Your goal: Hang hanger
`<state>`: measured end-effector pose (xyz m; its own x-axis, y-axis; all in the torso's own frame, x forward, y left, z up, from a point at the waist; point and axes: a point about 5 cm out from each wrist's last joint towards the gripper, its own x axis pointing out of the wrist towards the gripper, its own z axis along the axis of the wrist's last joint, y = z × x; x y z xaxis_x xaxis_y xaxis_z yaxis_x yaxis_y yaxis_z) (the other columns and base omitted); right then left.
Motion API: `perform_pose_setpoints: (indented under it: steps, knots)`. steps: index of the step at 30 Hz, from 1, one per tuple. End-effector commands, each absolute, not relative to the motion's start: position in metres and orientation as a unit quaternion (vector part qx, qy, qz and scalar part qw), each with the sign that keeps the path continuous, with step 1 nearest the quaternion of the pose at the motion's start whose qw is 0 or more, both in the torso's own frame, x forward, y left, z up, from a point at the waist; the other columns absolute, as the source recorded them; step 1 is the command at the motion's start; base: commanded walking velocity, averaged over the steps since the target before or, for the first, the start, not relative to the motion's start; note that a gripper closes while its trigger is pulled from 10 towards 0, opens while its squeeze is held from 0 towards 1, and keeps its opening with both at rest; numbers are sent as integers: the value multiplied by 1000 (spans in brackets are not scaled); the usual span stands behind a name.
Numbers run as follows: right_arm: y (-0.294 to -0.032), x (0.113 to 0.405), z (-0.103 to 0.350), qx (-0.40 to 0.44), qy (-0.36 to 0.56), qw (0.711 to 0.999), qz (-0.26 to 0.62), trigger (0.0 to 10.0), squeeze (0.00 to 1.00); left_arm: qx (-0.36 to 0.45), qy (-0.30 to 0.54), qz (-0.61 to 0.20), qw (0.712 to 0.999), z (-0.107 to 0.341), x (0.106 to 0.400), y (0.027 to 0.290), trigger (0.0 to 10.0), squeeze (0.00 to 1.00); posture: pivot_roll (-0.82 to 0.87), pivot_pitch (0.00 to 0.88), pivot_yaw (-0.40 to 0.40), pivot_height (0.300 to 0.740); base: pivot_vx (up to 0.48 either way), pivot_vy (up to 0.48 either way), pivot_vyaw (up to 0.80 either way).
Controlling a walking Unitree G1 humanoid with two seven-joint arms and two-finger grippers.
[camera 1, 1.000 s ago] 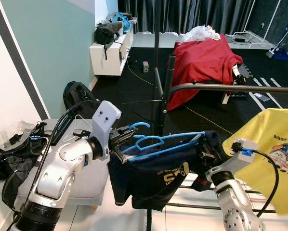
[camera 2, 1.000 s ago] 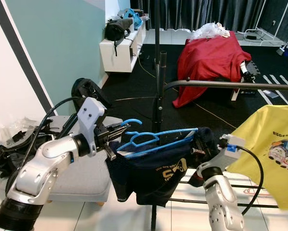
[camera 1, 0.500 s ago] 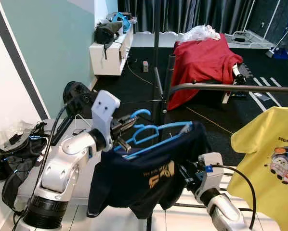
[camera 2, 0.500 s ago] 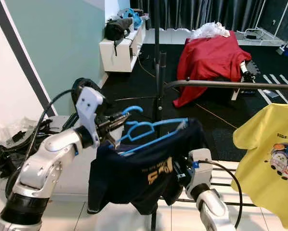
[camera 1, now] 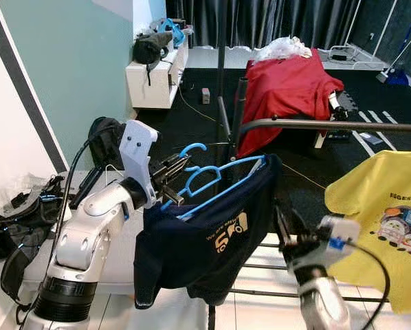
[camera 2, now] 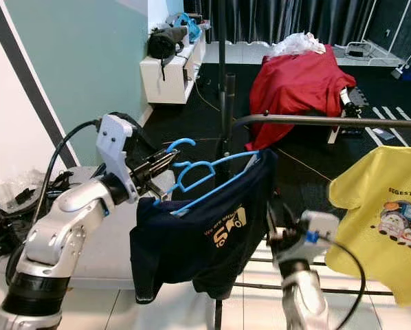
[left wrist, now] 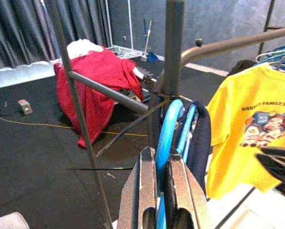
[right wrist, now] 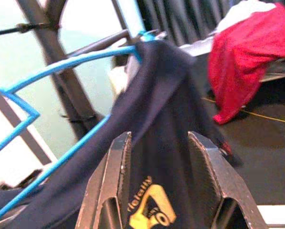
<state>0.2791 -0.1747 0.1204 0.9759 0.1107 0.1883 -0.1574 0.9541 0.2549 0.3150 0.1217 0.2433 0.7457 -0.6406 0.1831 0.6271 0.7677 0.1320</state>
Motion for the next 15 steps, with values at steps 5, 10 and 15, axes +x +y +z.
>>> perform_pose_setpoints:
  steps: [5,10,15]
  knots:
    - [-162,285,91,103,21,988,117,10000,0,25,-138,-363,921,252,310,118,0,0,-89,80,26,735,0,0,0]
    - [-171,307,107,92,-26,992,78,10000,0,25,-148,-400,904,255,303,109,0,0,-84,82,22,735,0,0,0]
    - [-181,315,136,120,-114,986,35,10000,0,18,-148,-405,902,254,301,109,0,0,-87,85,17,735,0,0,0]
